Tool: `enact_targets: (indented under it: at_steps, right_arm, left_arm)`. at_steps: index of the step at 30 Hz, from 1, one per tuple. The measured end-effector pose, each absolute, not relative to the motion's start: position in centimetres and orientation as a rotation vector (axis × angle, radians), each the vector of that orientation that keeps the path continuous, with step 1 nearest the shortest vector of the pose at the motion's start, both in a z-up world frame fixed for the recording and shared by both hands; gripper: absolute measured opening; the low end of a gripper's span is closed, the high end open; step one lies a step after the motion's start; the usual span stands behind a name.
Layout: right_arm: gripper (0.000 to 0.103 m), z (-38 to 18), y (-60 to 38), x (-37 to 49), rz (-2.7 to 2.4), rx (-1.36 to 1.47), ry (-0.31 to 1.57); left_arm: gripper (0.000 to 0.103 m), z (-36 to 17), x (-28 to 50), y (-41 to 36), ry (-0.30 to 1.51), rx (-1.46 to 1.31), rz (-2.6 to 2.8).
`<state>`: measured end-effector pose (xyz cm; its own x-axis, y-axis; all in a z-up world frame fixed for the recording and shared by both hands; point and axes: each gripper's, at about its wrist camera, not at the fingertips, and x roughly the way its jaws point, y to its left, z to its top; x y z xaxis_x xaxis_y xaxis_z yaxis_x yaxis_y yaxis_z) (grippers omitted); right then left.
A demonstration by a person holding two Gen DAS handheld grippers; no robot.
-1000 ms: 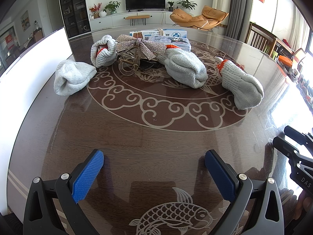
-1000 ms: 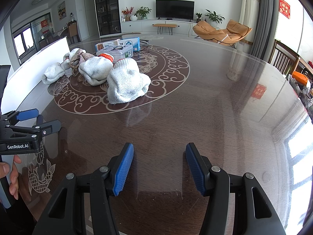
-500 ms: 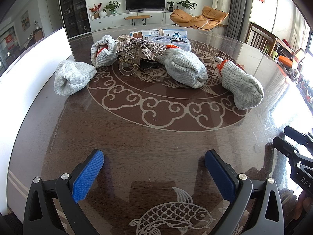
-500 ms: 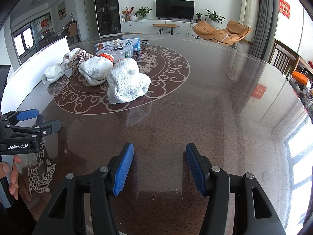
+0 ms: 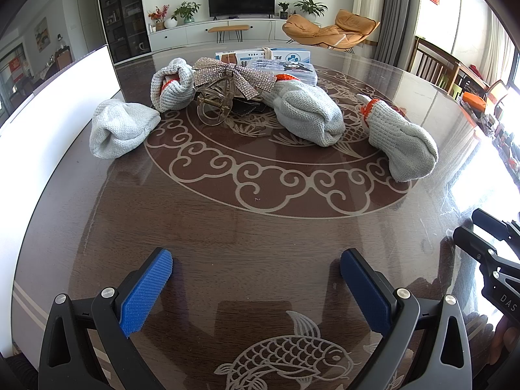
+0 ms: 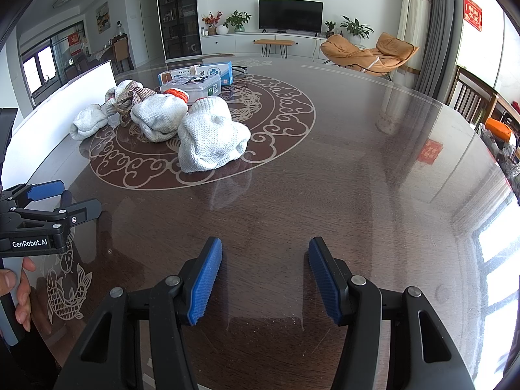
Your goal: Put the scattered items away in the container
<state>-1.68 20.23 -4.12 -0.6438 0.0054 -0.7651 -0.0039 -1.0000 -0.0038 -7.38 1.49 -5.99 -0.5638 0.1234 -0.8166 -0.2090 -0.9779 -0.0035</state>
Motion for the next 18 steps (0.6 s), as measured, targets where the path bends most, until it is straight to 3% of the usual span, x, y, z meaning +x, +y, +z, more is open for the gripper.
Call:
enact_targets:
  at_steps: [18]
  right_arm:
    - [0.057, -4.03, 20.51, -1.53, 2.857, -1.319, 0.033]
  left_arm:
    - [0.103, -6.01, -7.42, 1.49, 0.139, -1.356, 2.619]
